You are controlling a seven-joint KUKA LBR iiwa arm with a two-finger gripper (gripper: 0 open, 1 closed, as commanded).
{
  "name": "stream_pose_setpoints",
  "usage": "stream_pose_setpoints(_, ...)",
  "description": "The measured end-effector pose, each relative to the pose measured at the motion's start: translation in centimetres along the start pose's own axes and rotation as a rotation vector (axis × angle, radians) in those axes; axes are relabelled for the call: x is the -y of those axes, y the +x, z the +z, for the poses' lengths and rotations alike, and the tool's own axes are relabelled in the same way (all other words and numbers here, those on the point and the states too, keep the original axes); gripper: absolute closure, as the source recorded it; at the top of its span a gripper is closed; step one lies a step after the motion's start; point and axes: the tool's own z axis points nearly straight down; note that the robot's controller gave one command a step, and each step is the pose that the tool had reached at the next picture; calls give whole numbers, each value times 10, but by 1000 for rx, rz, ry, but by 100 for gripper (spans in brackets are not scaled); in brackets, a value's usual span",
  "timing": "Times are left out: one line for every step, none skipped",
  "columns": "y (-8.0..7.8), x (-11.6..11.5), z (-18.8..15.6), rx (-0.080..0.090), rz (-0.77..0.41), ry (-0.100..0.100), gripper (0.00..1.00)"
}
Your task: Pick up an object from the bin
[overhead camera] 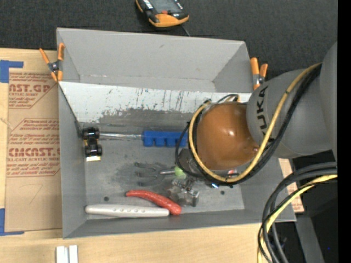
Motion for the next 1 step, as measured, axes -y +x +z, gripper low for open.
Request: stream_pose_setpoints(-76, -26, 9, 6, -194, 4, 0)
